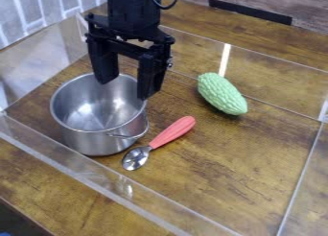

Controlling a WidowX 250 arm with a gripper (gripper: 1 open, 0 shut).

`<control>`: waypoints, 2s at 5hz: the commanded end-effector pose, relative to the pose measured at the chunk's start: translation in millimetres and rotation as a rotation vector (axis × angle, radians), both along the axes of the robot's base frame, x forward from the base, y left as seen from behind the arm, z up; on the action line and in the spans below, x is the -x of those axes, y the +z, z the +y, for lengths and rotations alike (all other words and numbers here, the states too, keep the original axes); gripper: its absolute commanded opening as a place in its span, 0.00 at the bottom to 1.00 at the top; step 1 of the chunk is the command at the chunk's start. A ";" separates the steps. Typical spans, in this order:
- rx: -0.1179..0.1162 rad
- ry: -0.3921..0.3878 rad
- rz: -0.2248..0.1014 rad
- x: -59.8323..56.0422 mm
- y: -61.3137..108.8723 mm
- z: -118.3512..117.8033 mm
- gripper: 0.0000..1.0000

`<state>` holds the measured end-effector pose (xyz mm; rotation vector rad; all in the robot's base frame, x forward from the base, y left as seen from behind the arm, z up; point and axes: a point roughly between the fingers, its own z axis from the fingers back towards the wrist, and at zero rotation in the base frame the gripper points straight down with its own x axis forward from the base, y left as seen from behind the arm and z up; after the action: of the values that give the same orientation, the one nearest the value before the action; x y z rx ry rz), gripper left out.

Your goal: Put the green object in the silver pot

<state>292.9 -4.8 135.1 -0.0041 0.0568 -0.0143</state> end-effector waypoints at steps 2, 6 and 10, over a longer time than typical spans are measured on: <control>0.012 0.142 0.036 -11.8 -11.4 -19.8 1.00; 0.116 0.880 -0.109 -108.2 -23.2 -81.1 1.00; 0.111 1.198 -0.212 -169.6 -46.3 -64.0 1.00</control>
<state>450.6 -74.9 56.2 -0.0908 -0.0953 1.1693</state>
